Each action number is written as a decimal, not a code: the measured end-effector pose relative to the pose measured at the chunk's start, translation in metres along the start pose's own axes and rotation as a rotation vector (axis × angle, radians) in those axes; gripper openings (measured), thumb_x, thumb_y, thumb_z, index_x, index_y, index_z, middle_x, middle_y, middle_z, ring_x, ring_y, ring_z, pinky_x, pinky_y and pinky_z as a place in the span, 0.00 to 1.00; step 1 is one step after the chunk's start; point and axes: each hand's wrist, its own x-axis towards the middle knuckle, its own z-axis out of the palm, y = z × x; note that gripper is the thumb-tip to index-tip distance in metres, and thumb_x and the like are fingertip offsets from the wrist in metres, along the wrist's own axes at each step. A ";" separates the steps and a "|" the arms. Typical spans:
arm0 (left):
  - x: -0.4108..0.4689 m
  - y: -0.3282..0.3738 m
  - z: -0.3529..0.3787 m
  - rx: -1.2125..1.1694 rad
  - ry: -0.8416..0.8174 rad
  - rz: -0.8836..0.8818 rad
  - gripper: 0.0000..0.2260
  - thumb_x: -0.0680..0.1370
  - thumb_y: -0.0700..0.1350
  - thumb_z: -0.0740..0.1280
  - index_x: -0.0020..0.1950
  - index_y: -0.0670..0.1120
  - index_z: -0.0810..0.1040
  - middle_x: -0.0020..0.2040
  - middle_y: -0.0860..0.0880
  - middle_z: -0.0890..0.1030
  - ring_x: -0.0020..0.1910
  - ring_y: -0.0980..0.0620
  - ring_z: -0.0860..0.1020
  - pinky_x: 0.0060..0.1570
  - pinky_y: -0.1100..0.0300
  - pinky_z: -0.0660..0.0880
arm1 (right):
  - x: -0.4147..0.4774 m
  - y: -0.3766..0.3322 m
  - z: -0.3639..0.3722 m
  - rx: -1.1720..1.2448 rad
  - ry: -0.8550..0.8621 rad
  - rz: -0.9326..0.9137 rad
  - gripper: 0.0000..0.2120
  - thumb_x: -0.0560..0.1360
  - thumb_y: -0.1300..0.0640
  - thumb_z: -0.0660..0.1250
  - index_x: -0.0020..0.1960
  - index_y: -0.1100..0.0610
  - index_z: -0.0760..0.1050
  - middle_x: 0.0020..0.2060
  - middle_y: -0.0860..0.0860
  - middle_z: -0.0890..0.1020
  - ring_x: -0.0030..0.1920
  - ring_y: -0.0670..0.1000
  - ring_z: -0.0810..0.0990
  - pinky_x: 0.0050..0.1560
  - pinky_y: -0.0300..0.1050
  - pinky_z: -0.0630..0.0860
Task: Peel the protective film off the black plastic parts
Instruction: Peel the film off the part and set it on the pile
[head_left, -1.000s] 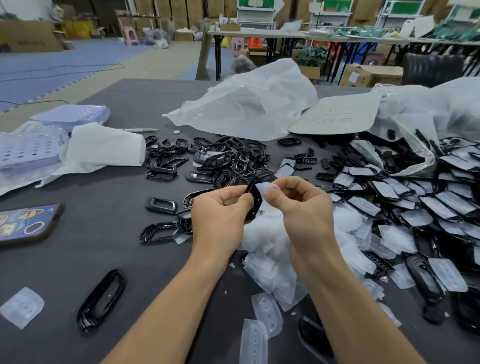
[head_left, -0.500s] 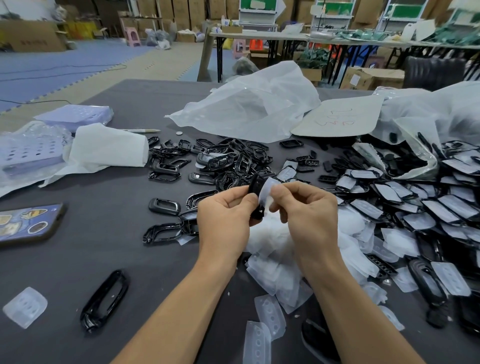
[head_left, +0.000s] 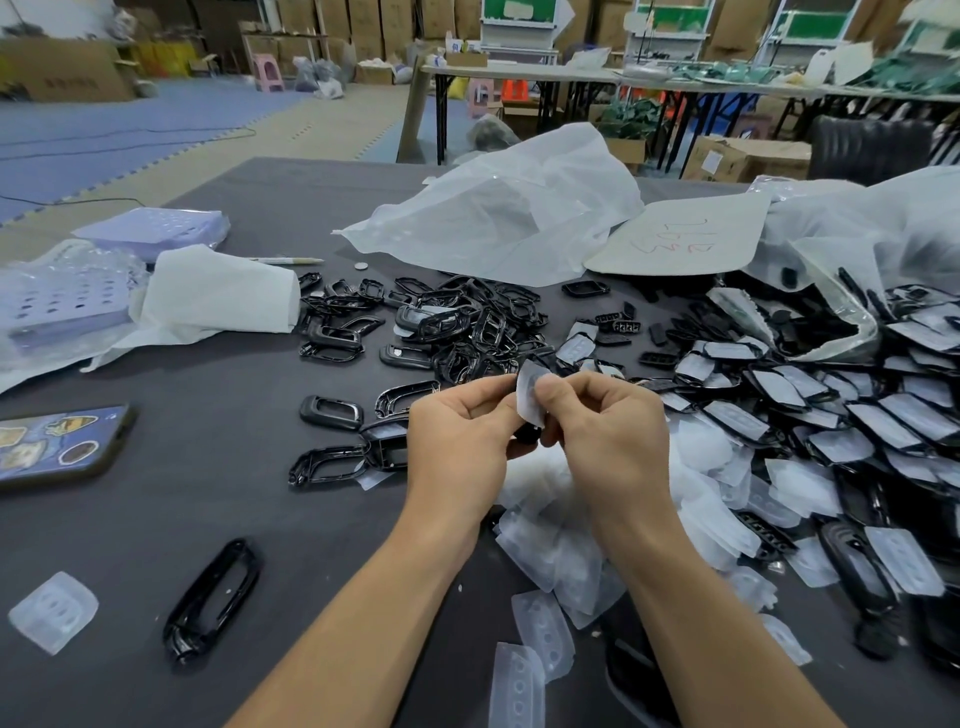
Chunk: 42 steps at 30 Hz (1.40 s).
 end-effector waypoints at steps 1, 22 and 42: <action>-0.001 0.000 0.001 -0.002 -0.010 0.005 0.02 0.76 0.45 0.77 0.48 0.49 0.89 0.42 0.43 0.88 0.42 0.45 0.87 0.47 0.52 0.85 | 0.000 0.000 0.000 -0.024 0.022 -0.005 0.13 0.76 0.56 0.74 0.33 0.54 0.82 0.26 0.49 0.81 0.28 0.45 0.77 0.34 0.40 0.74; -0.005 0.001 0.005 -0.109 -0.017 -0.033 0.11 0.76 0.30 0.69 0.48 0.42 0.89 0.42 0.40 0.88 0.41 0.45 0.87 0.41 0.59 0.83 | -0.003 0.000 0.000 -0.309 0.214 -0.155 0.14 0.74 0.49 0.74 0.32 0.53 0.79 0.28 0.42 0.81 0.32 0.45 0.79 0.35 0.37 0.73; -0.003 0.006 0.002 -0.069 -0.055 -0.012 0.14 0.77 0.32 0.71 0.47 0.49 0.90 0.45 0.42 0.88 0.42 0.48 0.87 0.42 0.61 0.82 | 0.003 -0.002 -0.004 0.021 -0.004 -0.028 0.06 0.72 0.61 0.76 0.39 0.51 0.83 0.29 0.50 0.83 0.31 0.49 0.79 0.40 0.53 0.79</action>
